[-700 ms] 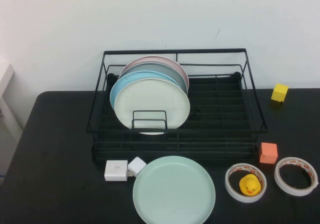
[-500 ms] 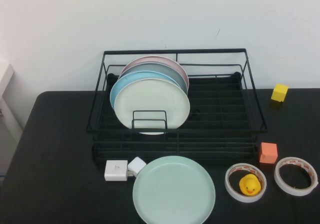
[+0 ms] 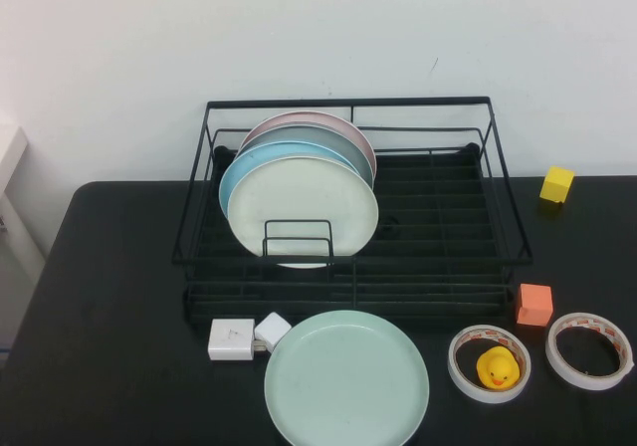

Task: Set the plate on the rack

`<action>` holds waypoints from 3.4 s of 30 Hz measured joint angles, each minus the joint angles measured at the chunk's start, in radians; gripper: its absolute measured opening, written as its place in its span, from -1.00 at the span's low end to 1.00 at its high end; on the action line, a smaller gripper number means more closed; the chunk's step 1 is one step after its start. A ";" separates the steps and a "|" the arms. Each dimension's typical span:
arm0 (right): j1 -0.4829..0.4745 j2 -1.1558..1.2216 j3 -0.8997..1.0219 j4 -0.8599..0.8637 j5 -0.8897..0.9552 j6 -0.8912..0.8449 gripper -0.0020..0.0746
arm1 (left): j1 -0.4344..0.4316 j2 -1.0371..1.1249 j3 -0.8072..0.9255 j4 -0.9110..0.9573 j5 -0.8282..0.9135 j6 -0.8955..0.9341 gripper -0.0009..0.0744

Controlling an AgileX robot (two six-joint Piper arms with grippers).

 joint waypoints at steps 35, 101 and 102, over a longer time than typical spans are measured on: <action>0.000 0.000 0.002 -0.039 -0.035 0.000 -0.95 | 0.000 0.000 0.002 -0.001 -0.046 -0.005 -0.98; 0.003 0.948 -0.492 1.041 0.332 -0.778 -0.95 | 0.000 0.490 -0.417 -0.466 0.152 0.234 -0.98; 0.007 1.001 -0.492 1.142 0.340 -0.869 -0.95 | 0.000 0.513 -0.417 -0.466 0.214 0.226 -0.98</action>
